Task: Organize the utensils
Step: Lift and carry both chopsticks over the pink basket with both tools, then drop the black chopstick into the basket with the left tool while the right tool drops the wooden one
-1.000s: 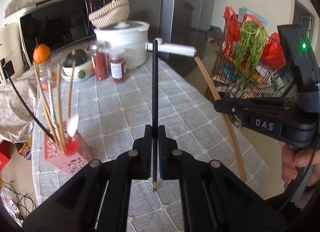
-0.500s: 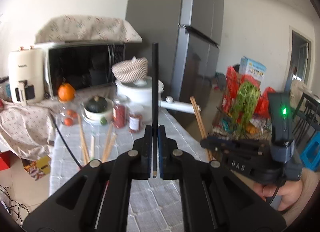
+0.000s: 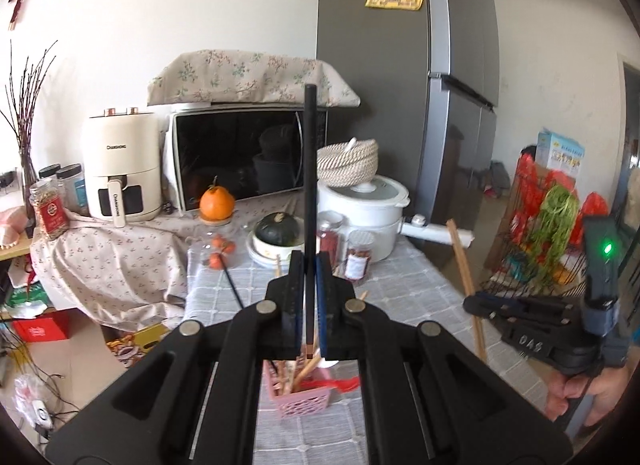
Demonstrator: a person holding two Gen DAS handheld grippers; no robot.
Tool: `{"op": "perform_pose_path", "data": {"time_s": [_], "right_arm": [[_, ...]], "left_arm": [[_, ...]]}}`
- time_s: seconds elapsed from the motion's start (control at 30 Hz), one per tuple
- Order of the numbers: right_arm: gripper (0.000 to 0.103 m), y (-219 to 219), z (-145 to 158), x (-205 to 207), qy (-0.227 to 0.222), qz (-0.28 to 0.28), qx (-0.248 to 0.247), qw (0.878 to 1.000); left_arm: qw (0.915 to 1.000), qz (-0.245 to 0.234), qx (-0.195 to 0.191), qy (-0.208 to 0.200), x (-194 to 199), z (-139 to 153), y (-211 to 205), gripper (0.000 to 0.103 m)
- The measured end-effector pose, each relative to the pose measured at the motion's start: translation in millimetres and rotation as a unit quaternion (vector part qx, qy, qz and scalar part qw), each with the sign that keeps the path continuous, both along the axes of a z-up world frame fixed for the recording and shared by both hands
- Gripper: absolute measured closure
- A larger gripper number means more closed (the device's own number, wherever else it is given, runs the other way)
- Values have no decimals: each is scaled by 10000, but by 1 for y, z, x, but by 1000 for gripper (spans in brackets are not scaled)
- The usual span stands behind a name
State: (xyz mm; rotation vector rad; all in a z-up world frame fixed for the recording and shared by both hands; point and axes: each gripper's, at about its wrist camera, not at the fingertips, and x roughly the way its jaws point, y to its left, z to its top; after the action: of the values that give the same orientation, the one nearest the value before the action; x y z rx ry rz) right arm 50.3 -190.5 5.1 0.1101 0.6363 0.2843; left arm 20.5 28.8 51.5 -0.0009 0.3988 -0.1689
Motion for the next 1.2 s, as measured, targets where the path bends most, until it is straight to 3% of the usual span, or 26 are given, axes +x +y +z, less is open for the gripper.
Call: {"op": "perform_pose_path", "data": {"time_s": [0.33, 0.57, 0.8, 0.9, 1.2], "right_arm": [[95, 23, -4, 4, -22, 115, 6, 9999], [95, 31, 1, 3, -272, 183, 168, 9993], [95, 36, 8, 2, -598, 186, 440, 9971], [95, 39, 10, 2, -724, 174, 550, 9957], [95, 64, 12, 7, -1044, 74, 849, 9909]], "left_arm": [[9972, 184, 299, 658, 29, -38, 12, 97], [9920, 110, 461, 1172, 50, -60, 4, 97], [9874, 123, 516, 1492, 63, -78, 2, 97], [9863, 82, 286, 1623, 65, -80, 7, 96], [9881, 138, -69, 1527, 47, -63, 32, 65]]}}
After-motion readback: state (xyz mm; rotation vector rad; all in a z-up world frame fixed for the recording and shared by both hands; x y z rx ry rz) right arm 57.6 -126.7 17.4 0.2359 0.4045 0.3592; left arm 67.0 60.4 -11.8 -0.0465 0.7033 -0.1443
